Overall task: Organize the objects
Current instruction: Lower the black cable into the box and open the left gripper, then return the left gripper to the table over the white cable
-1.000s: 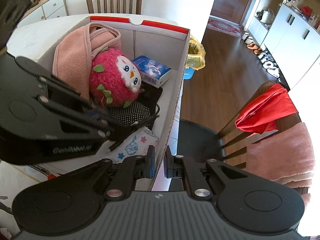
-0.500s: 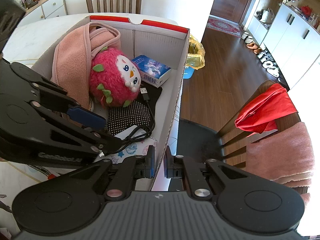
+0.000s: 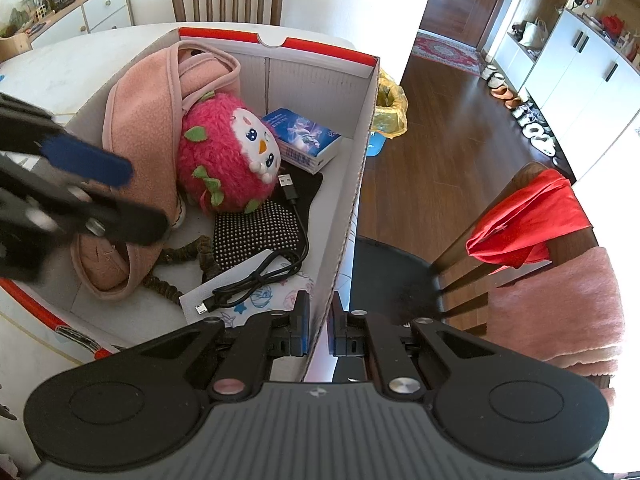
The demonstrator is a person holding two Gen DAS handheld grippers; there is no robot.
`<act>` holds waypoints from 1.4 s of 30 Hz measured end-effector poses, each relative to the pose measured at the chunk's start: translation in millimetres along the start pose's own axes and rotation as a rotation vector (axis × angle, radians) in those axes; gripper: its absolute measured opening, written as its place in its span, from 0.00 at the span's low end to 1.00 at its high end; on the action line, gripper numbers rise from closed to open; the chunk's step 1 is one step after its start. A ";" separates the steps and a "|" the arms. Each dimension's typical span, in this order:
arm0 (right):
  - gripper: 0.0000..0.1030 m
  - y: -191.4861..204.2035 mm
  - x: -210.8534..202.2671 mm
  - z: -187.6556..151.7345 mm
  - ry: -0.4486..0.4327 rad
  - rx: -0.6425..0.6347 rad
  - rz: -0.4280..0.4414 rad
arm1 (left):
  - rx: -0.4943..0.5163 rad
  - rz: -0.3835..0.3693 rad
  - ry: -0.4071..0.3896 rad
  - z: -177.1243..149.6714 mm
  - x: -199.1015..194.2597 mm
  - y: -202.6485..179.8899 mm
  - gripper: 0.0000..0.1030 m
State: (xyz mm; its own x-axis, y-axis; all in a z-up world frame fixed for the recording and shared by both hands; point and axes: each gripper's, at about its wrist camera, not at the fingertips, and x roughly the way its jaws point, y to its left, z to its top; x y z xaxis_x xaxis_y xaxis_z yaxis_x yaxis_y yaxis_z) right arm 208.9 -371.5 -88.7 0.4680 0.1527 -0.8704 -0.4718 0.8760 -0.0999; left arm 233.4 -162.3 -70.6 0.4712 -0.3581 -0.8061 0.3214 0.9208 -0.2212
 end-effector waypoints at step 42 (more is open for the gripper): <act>0.08 2.7 1.3 4.9 0.015 -0.017 -0.022 | -0.587 0.572 0.083 -134.9 -61.5 213.2 0.98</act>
State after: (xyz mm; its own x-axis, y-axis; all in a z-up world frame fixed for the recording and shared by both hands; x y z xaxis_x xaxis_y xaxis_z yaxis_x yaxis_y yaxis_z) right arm 211.9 -366.8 -87.7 0.4673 0.1265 -0.8750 -0.4740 0.8713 -0.1271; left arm 162.1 76.9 -142.3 0.3622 0.1824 -0.9141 -0.4422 0.8969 0.0037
